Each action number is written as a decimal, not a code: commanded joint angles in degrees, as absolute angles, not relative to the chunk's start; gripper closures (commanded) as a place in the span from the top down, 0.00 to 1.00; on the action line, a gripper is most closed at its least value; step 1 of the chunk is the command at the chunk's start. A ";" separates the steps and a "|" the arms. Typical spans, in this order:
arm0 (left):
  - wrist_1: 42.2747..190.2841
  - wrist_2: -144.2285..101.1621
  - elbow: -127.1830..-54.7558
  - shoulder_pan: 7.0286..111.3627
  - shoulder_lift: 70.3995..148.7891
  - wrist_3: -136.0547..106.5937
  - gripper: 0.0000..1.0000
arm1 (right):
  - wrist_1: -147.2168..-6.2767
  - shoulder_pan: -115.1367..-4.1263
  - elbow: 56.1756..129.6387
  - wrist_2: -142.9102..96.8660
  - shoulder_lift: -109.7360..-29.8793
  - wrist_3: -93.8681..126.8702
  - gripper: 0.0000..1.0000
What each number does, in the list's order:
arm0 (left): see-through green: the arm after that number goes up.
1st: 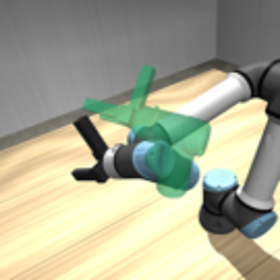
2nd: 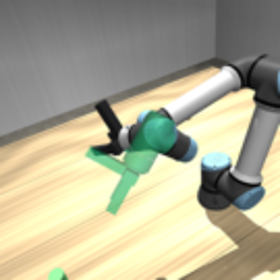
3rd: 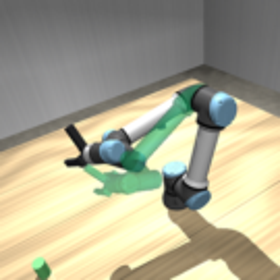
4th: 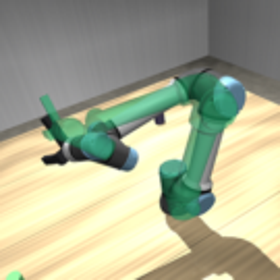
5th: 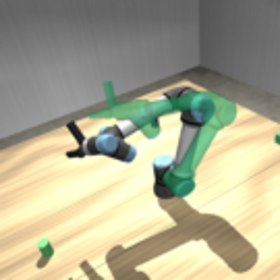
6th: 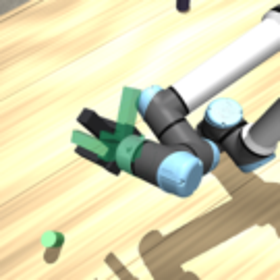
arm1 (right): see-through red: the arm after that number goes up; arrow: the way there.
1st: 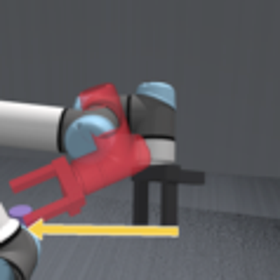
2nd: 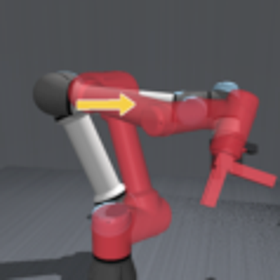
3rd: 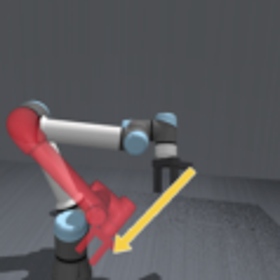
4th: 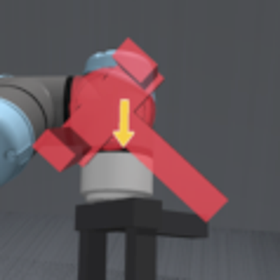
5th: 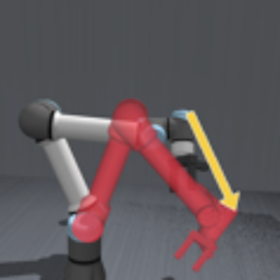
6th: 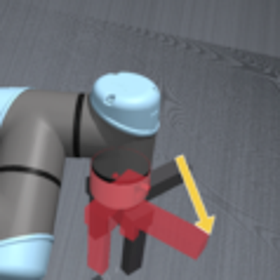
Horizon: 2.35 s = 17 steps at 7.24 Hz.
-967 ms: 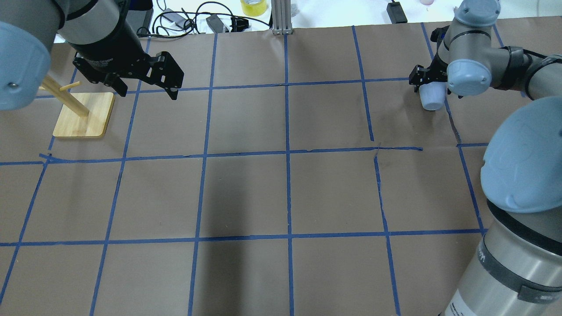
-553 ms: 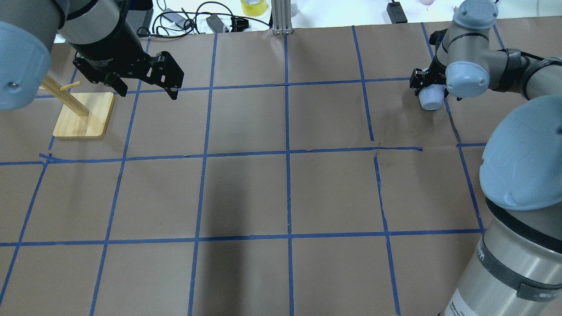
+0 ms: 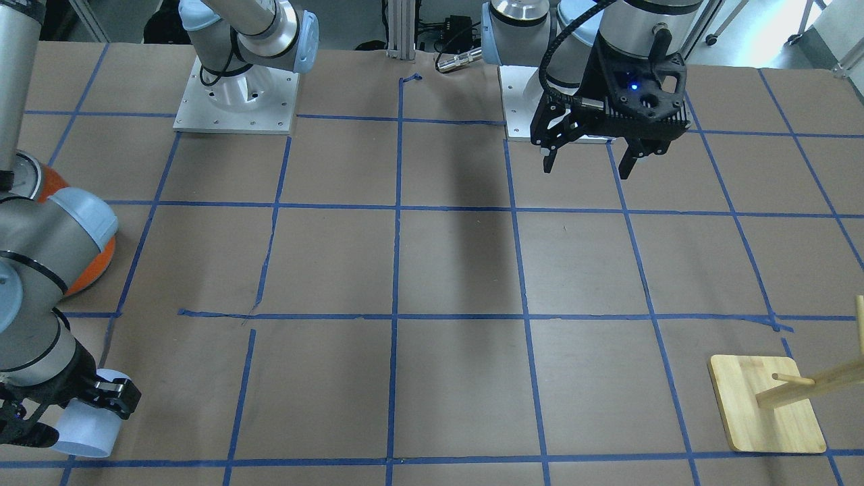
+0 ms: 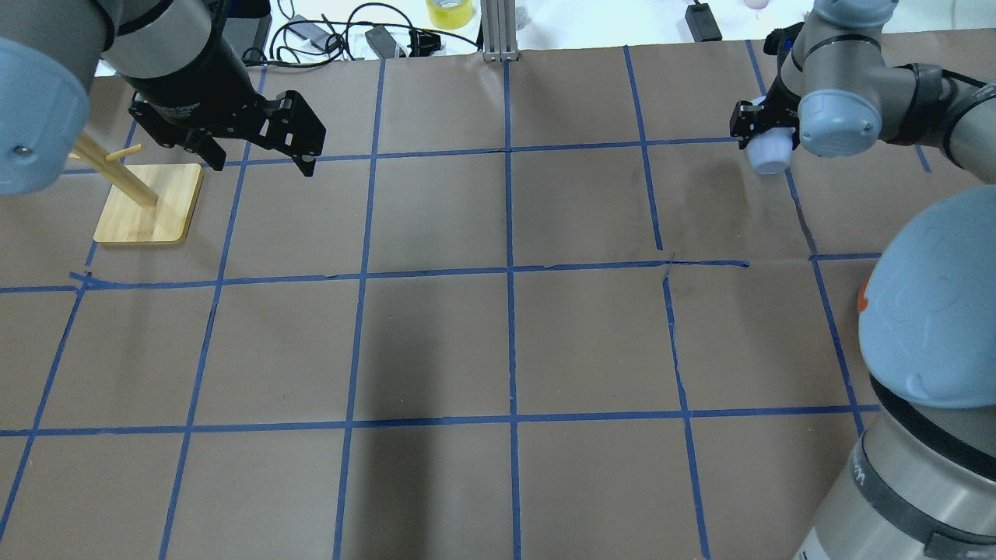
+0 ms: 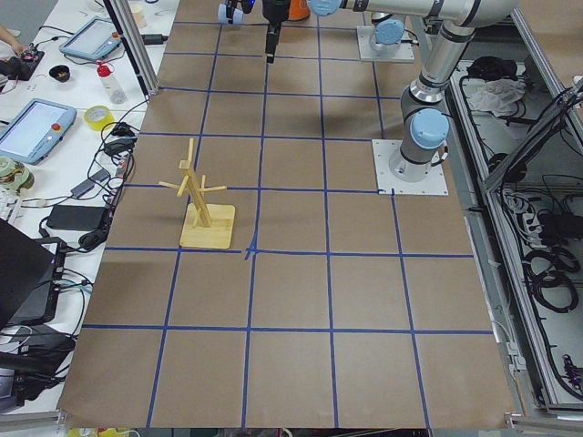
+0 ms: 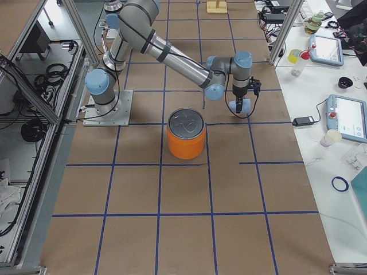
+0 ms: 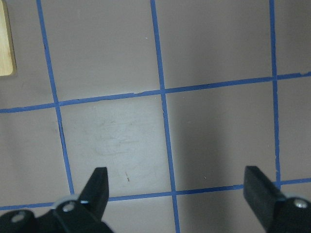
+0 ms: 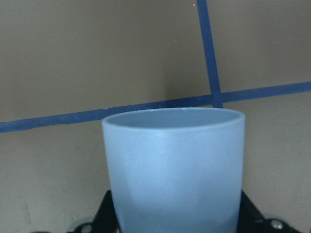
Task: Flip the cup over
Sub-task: 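Lift the cup with the right gripper and carry it toward the table center, then lower the cup and lay it on its side with the right gripper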
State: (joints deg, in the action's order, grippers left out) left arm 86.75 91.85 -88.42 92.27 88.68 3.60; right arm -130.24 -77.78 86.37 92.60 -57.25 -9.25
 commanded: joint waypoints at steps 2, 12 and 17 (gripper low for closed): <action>86.75 91.93 -88.42 92.20 88.68 3.60 1.00 | -131.31 -92.31 85.35 91.41 -58.36 -18.01 0.25; 86.75 91.85 -88.42 92.20 88.68 3.60 1.00 | -135.35 -113.20 84.73 82.53 -52.48 -65.04 0.27; 86.75 91.85 -88.42 92.20 88.68 3.60 1.00 | -135.79 -113.29 84.64 79.72 -50.98 -67.68 0.46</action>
State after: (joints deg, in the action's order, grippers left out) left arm 86.75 91.85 -88.42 92.20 88.68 3.60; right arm -135.84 -113.26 84.58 79.77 -51.02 -67.65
